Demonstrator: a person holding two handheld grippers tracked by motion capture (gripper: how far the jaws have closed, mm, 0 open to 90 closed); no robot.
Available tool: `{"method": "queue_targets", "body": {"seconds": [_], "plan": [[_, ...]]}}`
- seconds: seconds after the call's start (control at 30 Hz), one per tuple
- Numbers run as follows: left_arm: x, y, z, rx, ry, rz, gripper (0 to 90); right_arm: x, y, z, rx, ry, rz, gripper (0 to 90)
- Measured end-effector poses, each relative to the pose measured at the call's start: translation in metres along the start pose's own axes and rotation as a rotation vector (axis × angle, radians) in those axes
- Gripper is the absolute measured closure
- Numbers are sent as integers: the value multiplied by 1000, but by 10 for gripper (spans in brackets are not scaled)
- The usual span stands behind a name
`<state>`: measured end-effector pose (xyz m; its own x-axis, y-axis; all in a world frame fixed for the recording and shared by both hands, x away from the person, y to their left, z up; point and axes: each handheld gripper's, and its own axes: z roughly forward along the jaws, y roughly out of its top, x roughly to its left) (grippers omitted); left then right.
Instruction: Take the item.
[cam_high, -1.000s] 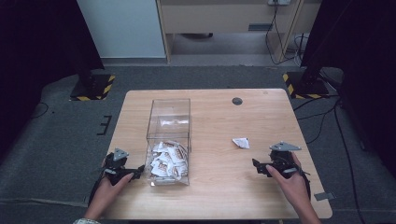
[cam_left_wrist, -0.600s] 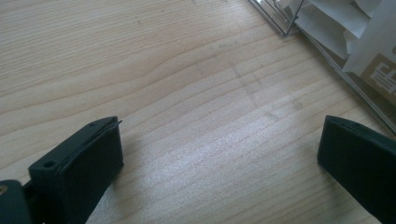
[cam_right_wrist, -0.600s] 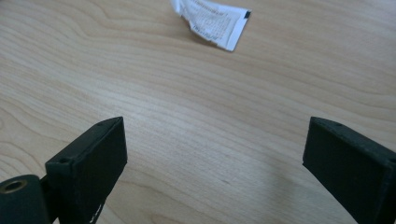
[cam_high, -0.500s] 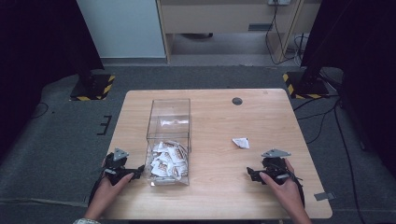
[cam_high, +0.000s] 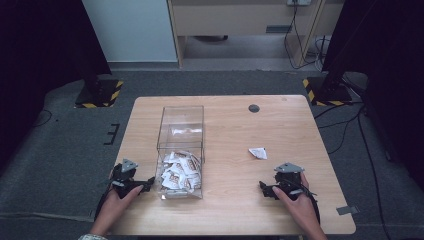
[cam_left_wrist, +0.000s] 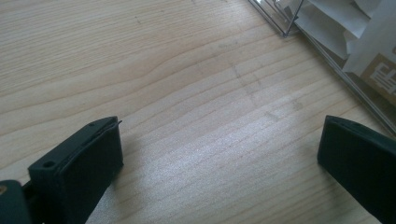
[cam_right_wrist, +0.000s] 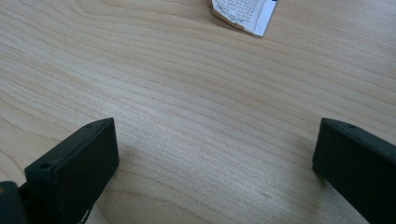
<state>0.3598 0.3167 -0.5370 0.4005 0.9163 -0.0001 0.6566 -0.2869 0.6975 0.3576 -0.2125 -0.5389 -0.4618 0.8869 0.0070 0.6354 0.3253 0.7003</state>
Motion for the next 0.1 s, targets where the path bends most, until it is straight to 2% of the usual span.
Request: {"method": "queue_targets", "body": {"seconds": [0.1], "plan": [[0, 0, 0, 0, 0, 0, 0, 0, 0, 0, -2, 2, -2, 4]]}}
